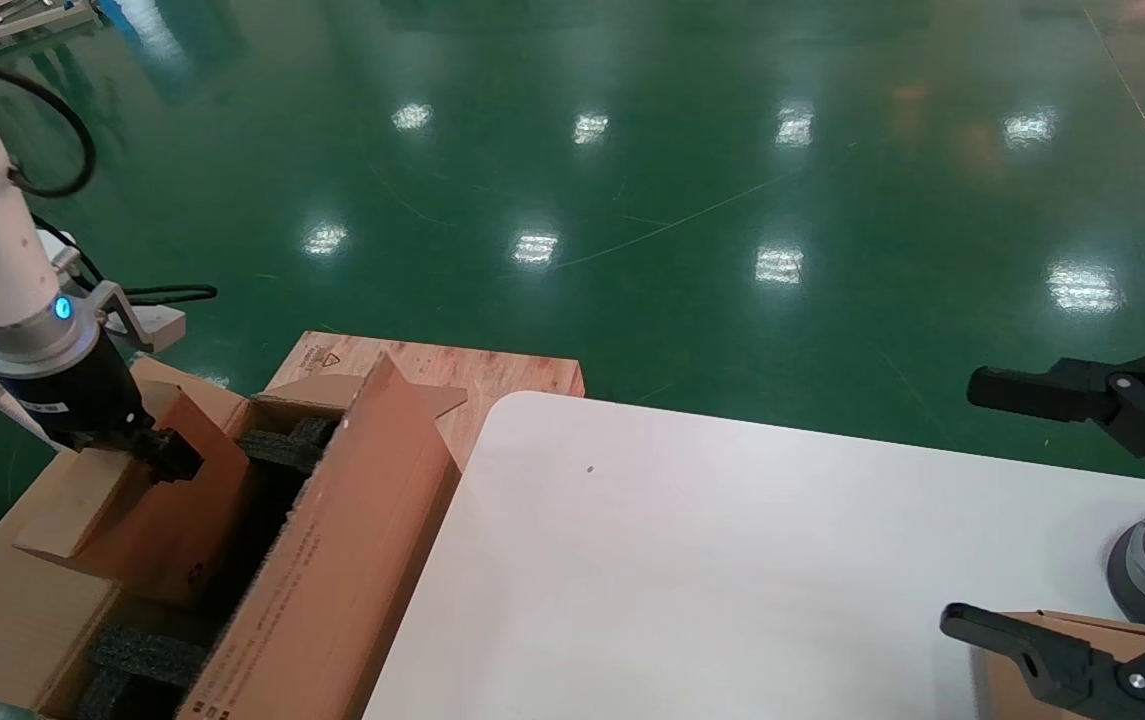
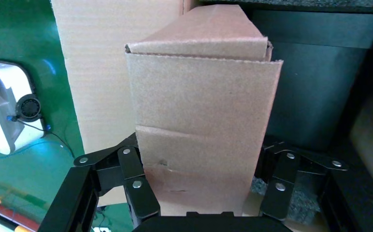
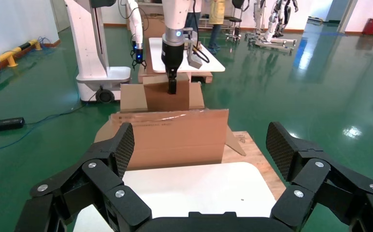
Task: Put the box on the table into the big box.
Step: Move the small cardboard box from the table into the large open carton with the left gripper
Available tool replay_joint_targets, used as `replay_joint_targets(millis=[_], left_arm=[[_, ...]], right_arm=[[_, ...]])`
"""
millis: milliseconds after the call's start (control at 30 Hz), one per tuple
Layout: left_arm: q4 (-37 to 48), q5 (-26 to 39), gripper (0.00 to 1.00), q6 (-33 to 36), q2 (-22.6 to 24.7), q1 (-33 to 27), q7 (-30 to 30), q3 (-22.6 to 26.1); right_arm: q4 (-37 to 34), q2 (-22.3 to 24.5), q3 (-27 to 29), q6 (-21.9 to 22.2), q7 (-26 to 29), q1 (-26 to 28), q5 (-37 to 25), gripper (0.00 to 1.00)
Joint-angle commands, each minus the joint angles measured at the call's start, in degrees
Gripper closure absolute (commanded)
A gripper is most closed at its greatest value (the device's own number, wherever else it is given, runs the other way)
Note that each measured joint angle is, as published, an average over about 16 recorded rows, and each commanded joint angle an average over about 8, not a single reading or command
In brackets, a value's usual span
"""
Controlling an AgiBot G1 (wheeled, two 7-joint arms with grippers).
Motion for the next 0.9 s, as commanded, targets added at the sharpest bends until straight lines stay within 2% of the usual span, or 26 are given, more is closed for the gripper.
replay_joint_targets(millis=[33,900], left_arm=[[0.2,0.1,1.00,-0.7,0.3,0.7,-0.3,0.1],[0.7,0.1,1.00,-9.8,3.3,7.4,-2.6,0.0]], right_arm=[[0.0,0.0,0.0,0.0,0.0,0.0,0.0,0.00],[0.0,0.0,0.0,0.0,0.0,0.0,0.0,0.00]])
